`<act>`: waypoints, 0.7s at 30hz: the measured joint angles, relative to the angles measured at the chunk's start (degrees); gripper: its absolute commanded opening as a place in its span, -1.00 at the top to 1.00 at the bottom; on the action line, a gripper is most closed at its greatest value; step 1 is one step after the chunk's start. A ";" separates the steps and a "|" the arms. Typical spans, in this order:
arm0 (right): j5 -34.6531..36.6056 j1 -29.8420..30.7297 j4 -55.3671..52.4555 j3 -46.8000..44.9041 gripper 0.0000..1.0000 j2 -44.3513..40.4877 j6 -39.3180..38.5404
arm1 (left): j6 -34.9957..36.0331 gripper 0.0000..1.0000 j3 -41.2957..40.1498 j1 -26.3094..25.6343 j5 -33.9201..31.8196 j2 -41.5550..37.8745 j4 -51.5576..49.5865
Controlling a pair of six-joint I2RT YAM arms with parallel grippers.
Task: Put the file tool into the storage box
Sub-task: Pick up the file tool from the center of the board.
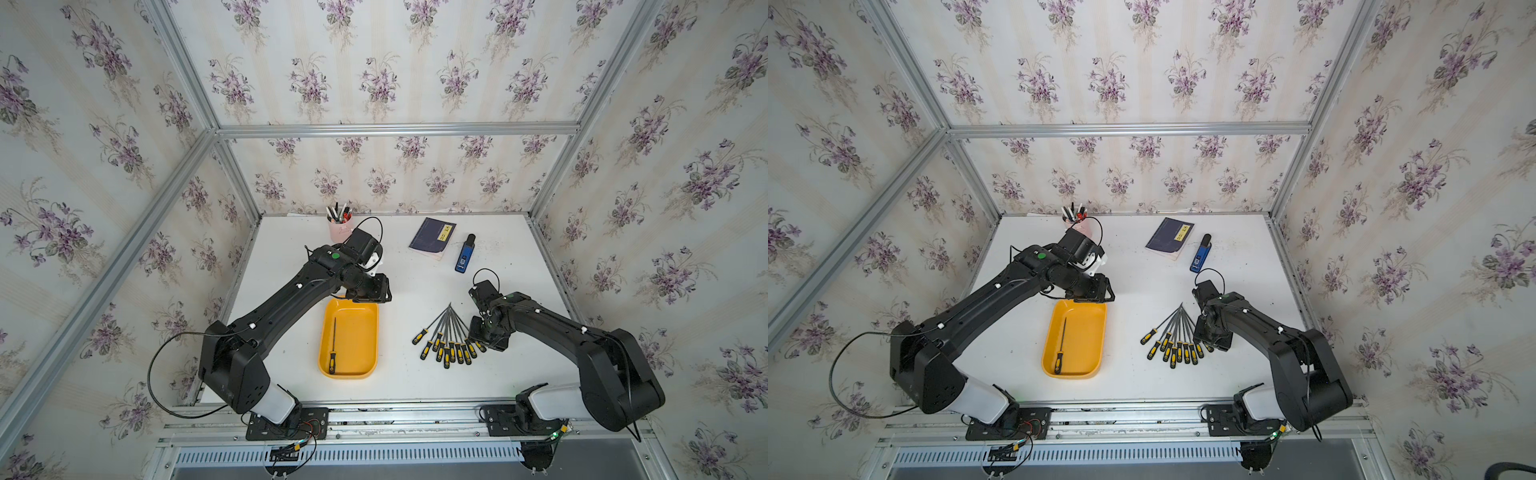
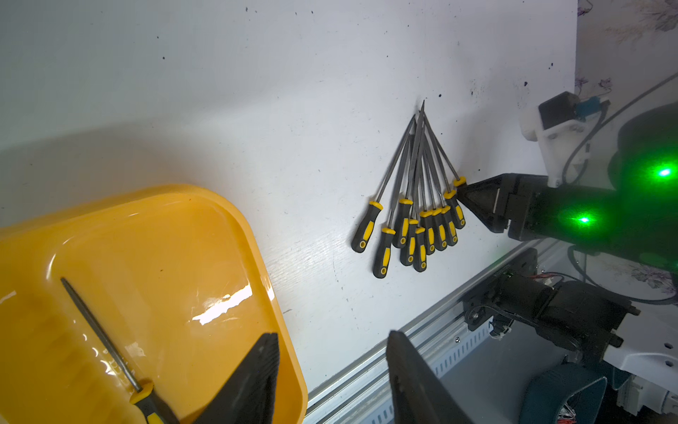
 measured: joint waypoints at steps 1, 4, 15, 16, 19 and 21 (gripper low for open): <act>0.04 0.00 0.09 -0.13 -0.06 0.55 -0.04 | 0.04 -0.05 0.24 0.02 0.13 0.26 -0.02; -0.11 0.00 0.55 -0.31 0.02 0.85 -0.24 | 0.50 -0.05 0.74 0.17 0.33 0.94 -0.02; -0.20 0.11 1.29 -0.52 0.11 0.81 -1.81 | 1.97 -0.05 2.23 0.66 0.42 2.97 -0.07; -0.24 0.09 1.11 -0.22 0.13 1.25 -2.05 | 2.01 -0.05 2.45 0.66 0.42 3.15 -0.07; -0.44 0.11 0.79 0.48 0.21 2.54 -3.10 | 2.40 -0.05 3.13 0.66 0.50 3.65 -0.11; -0.70 0.11 0.46 0.72 0.24 3.34 -3.21 | 2.56 -0.05 3.39 0.68 0.50 3.89 -0.26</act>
